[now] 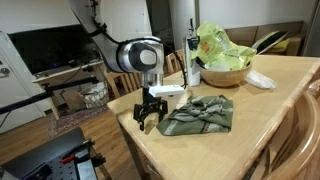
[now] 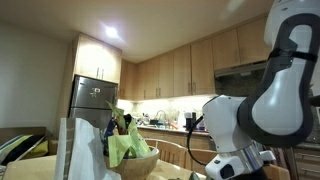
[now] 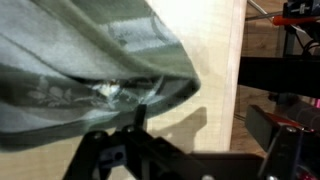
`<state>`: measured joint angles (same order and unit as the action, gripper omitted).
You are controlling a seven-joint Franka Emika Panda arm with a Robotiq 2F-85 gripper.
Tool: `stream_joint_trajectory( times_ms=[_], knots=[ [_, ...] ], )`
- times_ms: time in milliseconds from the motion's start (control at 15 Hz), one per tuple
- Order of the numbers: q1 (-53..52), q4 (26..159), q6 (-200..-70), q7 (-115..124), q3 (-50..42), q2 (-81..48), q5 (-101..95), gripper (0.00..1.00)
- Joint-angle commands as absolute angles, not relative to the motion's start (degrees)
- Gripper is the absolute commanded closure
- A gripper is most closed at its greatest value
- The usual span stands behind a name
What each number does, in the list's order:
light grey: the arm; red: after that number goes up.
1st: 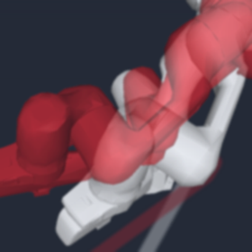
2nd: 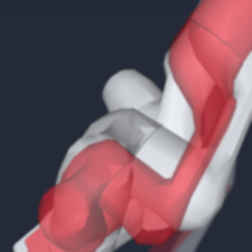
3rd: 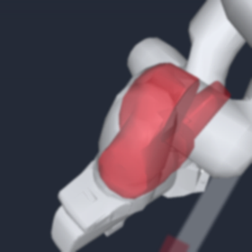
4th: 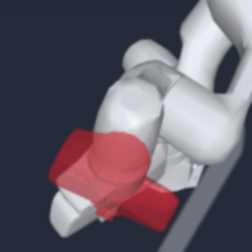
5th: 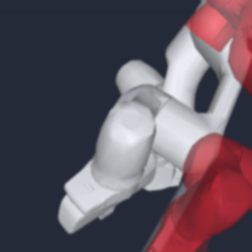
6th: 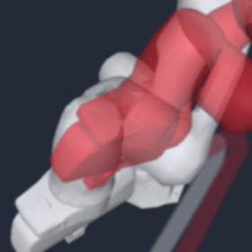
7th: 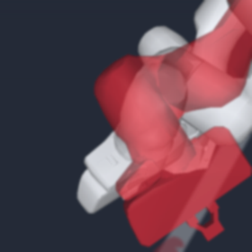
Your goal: Move the green towel to the right then fold the green towel
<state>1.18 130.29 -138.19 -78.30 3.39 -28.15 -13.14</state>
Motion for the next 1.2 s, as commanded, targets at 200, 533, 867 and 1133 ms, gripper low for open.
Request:
stream_joint_trajectory(
  times_ms=[200,533,867,1133],
  knots=[
    [0.9,124.0,-136.6,-77.4,5.0,-31.0,-13.4,0.0],
    [0.9,125.0,-136.0,-77.5,4.9,-29.0,-13.9,0.0],
    [2.1,129.1,-136.5,-79.3,5.2,-25.5,-13.5,0.0],
    [3.3,131.8,-136.8,-79.9,5.1,-23.8,-12.7,0.0]
  ],
)
